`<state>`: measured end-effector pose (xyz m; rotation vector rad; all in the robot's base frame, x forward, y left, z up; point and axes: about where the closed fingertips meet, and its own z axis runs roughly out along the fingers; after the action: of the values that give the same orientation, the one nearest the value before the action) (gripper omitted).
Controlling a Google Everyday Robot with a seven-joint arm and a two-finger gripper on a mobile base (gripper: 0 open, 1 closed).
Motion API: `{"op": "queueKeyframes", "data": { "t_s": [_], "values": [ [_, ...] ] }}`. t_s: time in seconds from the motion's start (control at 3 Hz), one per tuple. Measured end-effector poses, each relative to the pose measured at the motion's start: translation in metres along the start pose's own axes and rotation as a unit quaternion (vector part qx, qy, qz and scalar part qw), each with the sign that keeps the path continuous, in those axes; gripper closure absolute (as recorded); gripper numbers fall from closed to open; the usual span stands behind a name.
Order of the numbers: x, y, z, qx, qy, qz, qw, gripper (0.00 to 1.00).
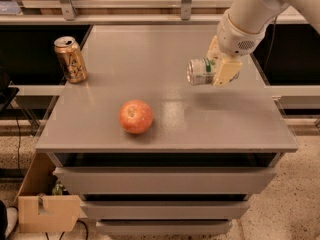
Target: Move 7up can near apple
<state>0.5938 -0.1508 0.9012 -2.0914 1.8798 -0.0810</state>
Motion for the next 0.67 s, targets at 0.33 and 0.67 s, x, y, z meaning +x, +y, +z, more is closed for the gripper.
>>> {"op": "queueKeyframes", "data": {
  "t_s": [0.33, 0.67],
  "values": [
    [0.007, 0.024, -0.009, -0.010, 0.007, 0.010, 0.9999, 1.00],
    [0.006, 0.046, -0.015, -0.020, 0.008, 0.014, 0.9997, 1.00]
  ]
}}
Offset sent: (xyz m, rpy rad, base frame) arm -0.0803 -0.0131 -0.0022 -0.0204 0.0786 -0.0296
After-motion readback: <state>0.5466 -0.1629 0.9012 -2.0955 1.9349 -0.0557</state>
